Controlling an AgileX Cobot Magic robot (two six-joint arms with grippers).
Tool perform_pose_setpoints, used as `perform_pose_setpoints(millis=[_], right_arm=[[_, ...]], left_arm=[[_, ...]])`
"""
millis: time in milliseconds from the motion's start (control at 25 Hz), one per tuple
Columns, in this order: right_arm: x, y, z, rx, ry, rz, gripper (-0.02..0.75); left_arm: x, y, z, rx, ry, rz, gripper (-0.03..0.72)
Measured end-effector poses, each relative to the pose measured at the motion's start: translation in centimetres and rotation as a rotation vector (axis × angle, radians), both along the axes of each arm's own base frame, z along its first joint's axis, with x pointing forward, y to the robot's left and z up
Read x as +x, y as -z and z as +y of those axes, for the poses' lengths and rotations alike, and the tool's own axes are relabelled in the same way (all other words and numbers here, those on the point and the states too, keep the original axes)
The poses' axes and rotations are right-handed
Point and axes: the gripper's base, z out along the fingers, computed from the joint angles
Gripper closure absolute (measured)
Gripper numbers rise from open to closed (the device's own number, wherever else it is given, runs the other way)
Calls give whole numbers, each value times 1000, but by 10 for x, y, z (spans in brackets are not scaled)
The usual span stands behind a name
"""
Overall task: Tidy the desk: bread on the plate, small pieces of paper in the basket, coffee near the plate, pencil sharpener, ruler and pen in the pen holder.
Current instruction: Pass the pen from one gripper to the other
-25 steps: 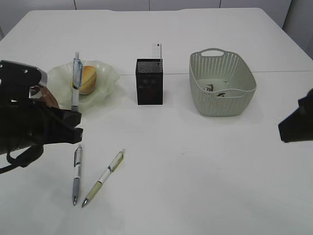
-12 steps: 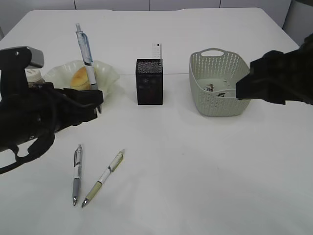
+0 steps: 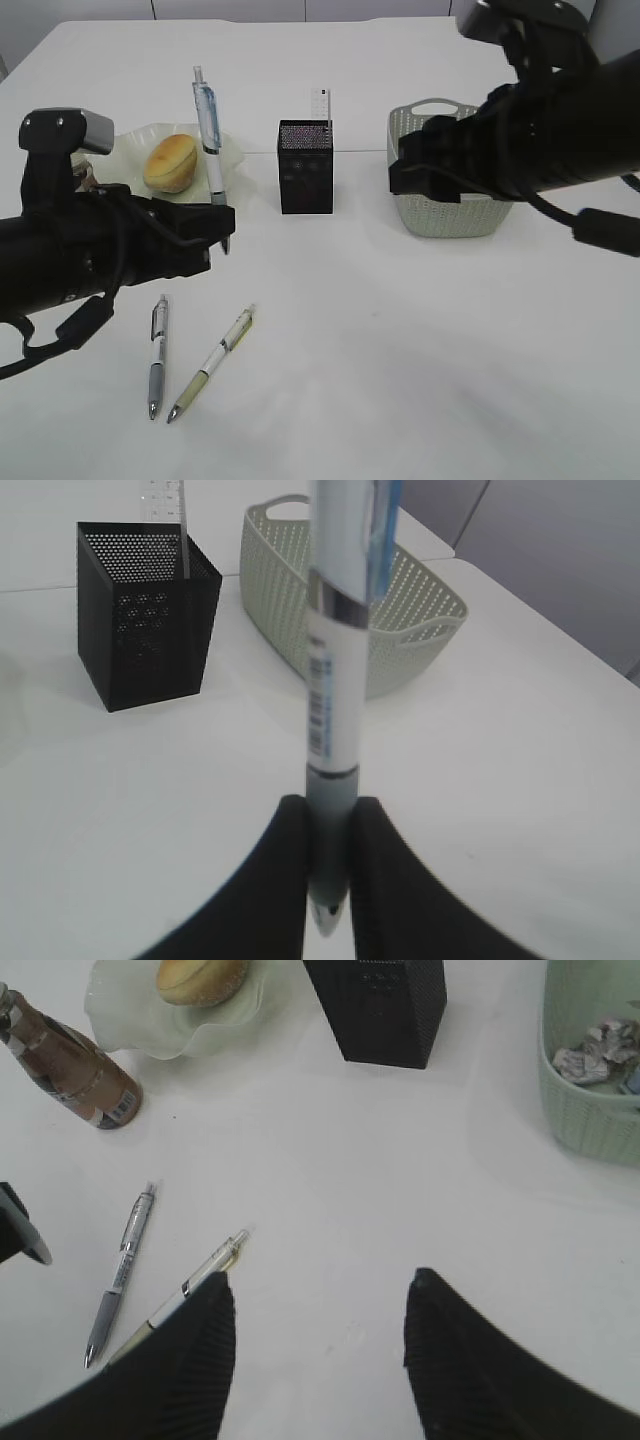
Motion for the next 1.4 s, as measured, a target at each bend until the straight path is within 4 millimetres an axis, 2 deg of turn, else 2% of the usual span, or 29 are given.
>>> perform_pose_setpoints(millis=[240, 360, 640, 1000, 1400], right_arm=[[35, 6, 19, 14, -33, -3, 365], [42, 14, 23, 6, -37, 16, 376], [52, 25, 31, 1, -68, 75, 391], [48, 7, 54, 141, -324, 34, 396], [45, 2, 67, 275, -458, -10, 396]], left_arm=[[1, 10, -2, 32, 26, 22, 631], [2, 16, -4, 47, 34, 39, 631], [2, 16, -4, 37, 37, 31, 631], [6, 35, -7, 58, 39, 82, 631], [6, 30, -9, -4, 45, 58, 631]])
